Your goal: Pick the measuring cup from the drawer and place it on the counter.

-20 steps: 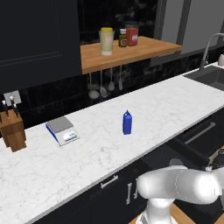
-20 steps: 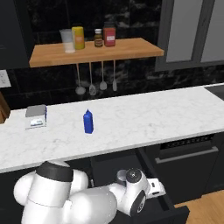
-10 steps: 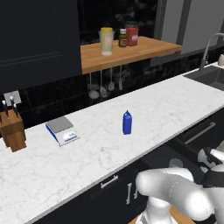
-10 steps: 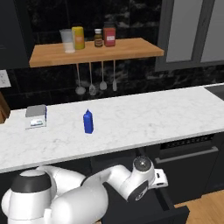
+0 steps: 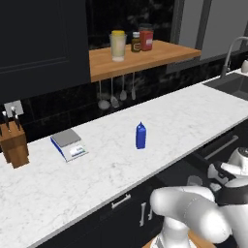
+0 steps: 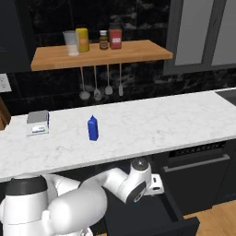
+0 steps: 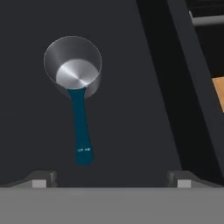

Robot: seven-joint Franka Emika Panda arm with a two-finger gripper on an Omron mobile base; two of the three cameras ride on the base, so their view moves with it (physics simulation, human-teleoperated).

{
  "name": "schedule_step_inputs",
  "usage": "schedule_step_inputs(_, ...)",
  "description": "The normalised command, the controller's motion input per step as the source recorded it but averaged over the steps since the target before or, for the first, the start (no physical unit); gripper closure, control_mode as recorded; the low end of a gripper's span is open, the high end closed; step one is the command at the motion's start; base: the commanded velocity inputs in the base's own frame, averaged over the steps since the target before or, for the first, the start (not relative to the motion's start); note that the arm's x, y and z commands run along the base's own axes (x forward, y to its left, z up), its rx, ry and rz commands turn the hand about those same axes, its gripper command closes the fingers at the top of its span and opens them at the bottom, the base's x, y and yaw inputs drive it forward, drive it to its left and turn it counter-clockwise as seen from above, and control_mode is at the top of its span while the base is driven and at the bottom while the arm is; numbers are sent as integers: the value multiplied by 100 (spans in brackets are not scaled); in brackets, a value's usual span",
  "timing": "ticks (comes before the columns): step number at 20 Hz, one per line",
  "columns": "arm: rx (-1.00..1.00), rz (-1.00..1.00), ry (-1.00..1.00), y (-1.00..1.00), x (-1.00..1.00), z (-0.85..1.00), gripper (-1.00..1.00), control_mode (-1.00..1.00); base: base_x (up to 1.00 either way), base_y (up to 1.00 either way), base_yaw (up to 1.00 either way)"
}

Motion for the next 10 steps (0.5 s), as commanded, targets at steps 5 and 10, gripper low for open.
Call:
schedule_step_inputs(5, 5, 2, 3, 13, 28, -39, -100, -100, 0, 0, 0)
schedule_step_inputs(10, 9, 5, 4, 0, 24, -26, -100, -100, 0, 0, 0)
